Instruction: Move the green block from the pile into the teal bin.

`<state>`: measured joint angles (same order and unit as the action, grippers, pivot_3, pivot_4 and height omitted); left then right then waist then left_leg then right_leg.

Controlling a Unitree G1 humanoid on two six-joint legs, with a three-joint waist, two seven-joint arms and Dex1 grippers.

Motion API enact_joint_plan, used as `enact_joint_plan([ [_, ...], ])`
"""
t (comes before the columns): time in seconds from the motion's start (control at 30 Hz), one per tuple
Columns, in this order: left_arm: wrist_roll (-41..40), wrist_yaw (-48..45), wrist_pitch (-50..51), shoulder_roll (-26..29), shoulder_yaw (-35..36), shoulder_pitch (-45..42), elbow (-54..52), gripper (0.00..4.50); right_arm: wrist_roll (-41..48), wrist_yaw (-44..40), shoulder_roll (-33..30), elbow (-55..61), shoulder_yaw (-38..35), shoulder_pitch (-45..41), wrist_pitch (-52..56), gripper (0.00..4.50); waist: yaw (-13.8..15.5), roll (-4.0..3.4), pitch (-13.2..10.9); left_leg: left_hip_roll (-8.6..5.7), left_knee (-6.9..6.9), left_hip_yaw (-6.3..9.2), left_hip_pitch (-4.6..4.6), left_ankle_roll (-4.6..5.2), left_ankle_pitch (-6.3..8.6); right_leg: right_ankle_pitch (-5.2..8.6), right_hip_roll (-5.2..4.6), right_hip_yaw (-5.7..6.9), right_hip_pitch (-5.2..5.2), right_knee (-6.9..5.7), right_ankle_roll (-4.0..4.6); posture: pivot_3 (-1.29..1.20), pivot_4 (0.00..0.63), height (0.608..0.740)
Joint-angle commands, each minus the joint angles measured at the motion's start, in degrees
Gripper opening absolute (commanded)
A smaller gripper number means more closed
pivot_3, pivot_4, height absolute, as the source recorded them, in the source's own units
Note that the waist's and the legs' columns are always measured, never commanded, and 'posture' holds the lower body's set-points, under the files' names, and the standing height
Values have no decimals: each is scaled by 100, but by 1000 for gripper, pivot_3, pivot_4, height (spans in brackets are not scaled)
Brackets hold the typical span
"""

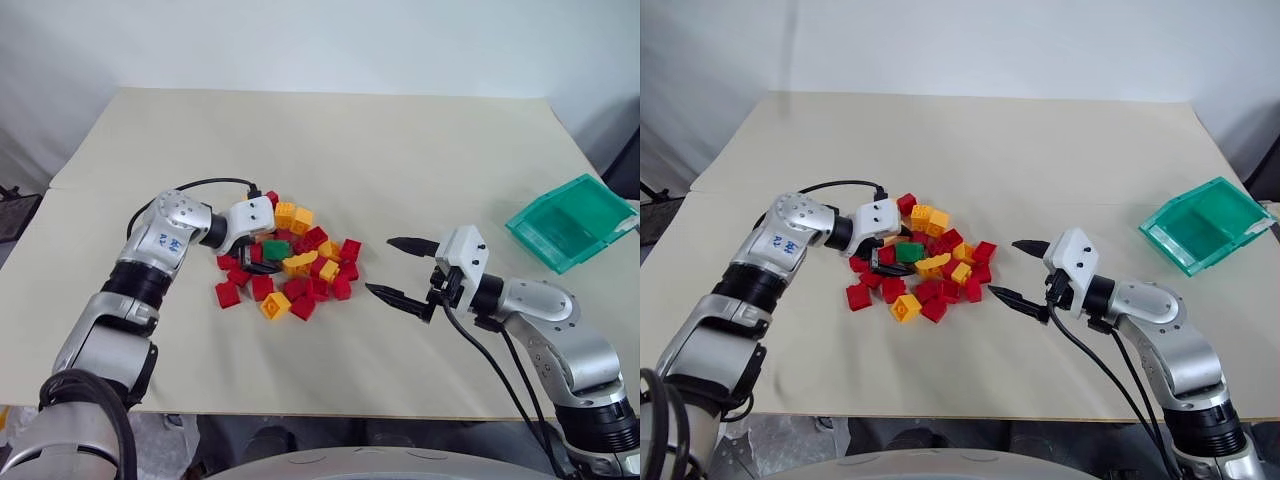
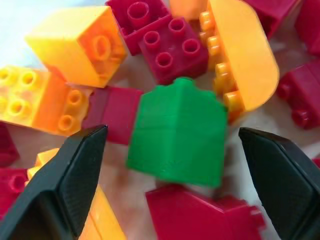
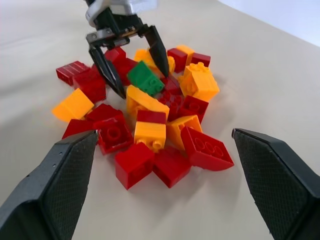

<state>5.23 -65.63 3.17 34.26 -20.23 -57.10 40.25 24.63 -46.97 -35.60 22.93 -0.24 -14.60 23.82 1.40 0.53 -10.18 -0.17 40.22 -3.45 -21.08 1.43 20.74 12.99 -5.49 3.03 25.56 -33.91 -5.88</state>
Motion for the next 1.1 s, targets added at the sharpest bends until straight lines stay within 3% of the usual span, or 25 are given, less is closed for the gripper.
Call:
enact_joint_plan([
  [0.03,159,36,-233,-60,48,-111,316,4053,41,91,-5,282,-136,54,-60,4500,0,0,0,0,1,0,0,0,0,0,-1,0,0,0,-1,0,150,740],
  [0.27,-64,-36,-405,-65,410,-107,312,2011,38,85,-29,219,-136,8,-104,4500,-5,0,0,0,1,0,-1,2,1,-1,-1,-1,0,1,-2,0,150,740],
  [0.33,-214,-63,-322,-71,586,-57,179,1603,39,69,-37,193,-143,-17,-114,4500,-5,0,0,0,2,0,1,2,0,-2,-2,-2,0,-2,-3,0,150,740],
  [0.43,-465,-256,-140,-78,814,6,-20,1561,51,46,-58,167,-171,-46,-115,4500,-7,0,0,0,4,0,-2,2,0,-2,-2,-1,0,-2,-4,0,150,740],
  [0.57,-1414,-890,715,-93,1341,119,-912,1561,89,0,-164,152,-349,10,-121,4500,1,3,-2,3,4,2,-11,5,2,-2,-2,0,3,3,-4,0,150,740],
  [0.7,-1871,-903,1280,-345,1512,33,-1525,1561,118,78,-313,155,-739,186,-38,4500,17,3,-2,1,7,6,-12,11,5,-3,-10,0,1,4,-5,0,150,740],
  [0.93,-1649,-793,1333,-1408,749,100,-1801,1561,81,170,-750,189,-1691,801,63,4500,25,3,-2,-14,17,-2,-12,28,11,-9,-14,-6,-8,13,-17,0,150,740],
  [1.1,-1239,-340,697,-2347,283,61,-1000,1561,94,229,-908,387,-2241,1341,134,4500,23,2,-1,-11,18,-7,-9,30,12,-10,-10,-9,-8,11,-18,0,150,740],
])
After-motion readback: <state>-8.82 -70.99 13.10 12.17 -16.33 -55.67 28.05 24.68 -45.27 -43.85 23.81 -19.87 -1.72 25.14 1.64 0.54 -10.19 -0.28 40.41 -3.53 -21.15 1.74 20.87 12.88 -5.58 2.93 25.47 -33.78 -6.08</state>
